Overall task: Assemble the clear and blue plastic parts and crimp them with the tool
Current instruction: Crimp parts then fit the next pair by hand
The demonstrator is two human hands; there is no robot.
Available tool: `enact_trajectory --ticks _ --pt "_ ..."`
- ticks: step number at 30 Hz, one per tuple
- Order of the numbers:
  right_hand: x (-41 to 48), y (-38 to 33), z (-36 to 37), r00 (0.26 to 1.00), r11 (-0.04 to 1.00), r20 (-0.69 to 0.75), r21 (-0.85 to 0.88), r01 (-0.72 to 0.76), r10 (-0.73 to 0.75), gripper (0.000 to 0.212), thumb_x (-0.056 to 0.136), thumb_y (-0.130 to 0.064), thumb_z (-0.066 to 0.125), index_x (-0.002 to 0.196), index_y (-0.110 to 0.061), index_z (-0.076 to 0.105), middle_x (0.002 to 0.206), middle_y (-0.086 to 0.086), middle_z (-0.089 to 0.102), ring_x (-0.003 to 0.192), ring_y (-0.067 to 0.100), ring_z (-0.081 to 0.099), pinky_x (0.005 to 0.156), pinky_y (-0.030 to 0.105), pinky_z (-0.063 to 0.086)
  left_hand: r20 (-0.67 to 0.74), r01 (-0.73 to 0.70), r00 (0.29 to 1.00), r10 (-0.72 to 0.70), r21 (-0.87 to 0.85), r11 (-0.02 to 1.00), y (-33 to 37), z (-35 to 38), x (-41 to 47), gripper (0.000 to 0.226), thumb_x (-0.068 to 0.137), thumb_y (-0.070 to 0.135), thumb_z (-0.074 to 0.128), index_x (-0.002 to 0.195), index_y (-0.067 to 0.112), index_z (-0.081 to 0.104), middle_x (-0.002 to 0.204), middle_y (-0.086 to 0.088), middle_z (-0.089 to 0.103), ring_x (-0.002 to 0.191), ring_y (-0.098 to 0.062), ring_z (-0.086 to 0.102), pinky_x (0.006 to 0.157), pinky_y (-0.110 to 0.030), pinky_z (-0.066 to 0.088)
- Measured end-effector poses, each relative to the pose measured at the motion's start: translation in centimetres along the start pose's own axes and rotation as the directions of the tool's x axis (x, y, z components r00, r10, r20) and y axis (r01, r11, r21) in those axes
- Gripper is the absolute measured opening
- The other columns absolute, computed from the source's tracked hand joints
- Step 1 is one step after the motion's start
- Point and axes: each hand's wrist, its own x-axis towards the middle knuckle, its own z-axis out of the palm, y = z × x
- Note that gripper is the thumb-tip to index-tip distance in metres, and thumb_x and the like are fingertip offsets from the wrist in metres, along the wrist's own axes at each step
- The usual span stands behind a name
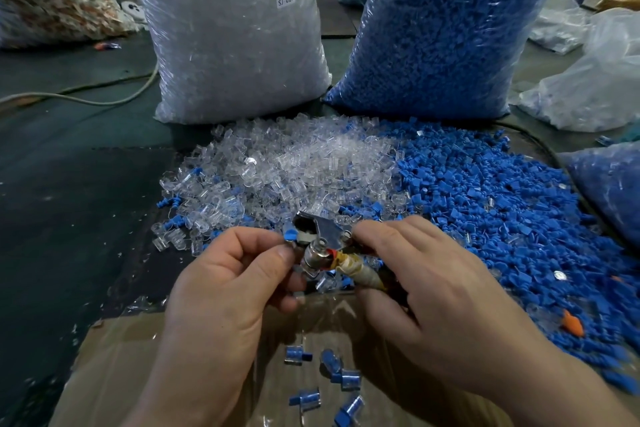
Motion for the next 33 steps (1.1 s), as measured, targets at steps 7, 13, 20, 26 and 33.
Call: enact_trajectory --ticks 7,13,20,26,33 --pt "0.29 -0.08 -0.34 0.997 0.993 0.08 -0.115 0.008 0.001 0.049 0.085 -0.047 0.042 0.127 -0.024 0.052 0.101 -0.011 0.066 0.09 0.015 0.058 0.08 0.035 0.049 -0.002 0.047 0.999 -0.046 0.08 0.996 0.01 -0.37 0.12 0.019 0.061 0.032 0.069 0.077 0.024 0.075 0.063 -0.016 0.067 0.05 -0.019 0.061 0.045 -0.024 0.05" --pt "0.45 0.03 -0.53 0.995 0.986 0.098 -0.168 0.014 0.003 0.055 0.082 -0.05 0.038 0.128 -0.024 0.055 0.102 -0.013 0.067 0.09 0.014 0.061 0.074 0.03 0.054 0.043 0.069 0.996 -0.075 0.127 0.989 -0.44 -0.54 0.26 0.025 0.088 0.007 0.066 0.071 0.024 0.073 0.059 -0.014 0.065 0.049 -0.017 0.059 0.043 -0.023 0.049" --pt "0.0 -0.03 -0.64 0.997 0.996 0.068 -0.09 -0.017 0.023 0.054 0.084 -0.043 0.039 0.13 -0.021 0.053 0.107 -0.008 0.064 0.096 0.017 0.059 0.077 0.036 0.057 0.065 -0.009 0.998 0.001 0.125 0.992 0.05 0.12 -0.25 0.012 0.061 0.03 0.069 0.072 0.025 0.073 0.062 -0.013 0.068 0.05 -0.015 0.063 0.044 -0.02 0.05" --pt "-0.26 -0.29 -0.75 0.997 0.998 0.067 -0.043 -0.041 0.044 0.056 0.084 -0.044 0.036 0.134 -0.022 0.05 0.118 -0.009 0.061 0.106 0.014 0.056 0.091 0.029 0.05 0.051 -0.052 0.998 0.045 0.153 0.987 0.02 0.21 -0.49 0.017 0.059 0.032 0.069 0.074 0.026 0.073 0.064 -0.014 0.069 0.052 -0.016 0.065 0.045 -0.021 0.051" --pt "0.02 -0.17 -0.61 0.993 0.996 0.116 -0.085 -0.027 0.037 0.057 0.087 -0.044 0.03 0.136 -0.022 0.048 0.116 -0.009 0.061 0.103 0.013 0.055 0.09 0.03 0.052 0.084 -0.143 0.989 0.124 0.29 0.946 0.13 0.0 -0.66 0.026 0.084 0.004 0.068 0.076 0.028 0.072 0.066 -0.009 0.07 0.053 -0.014 0.067 0.048 -0.02 0.053"
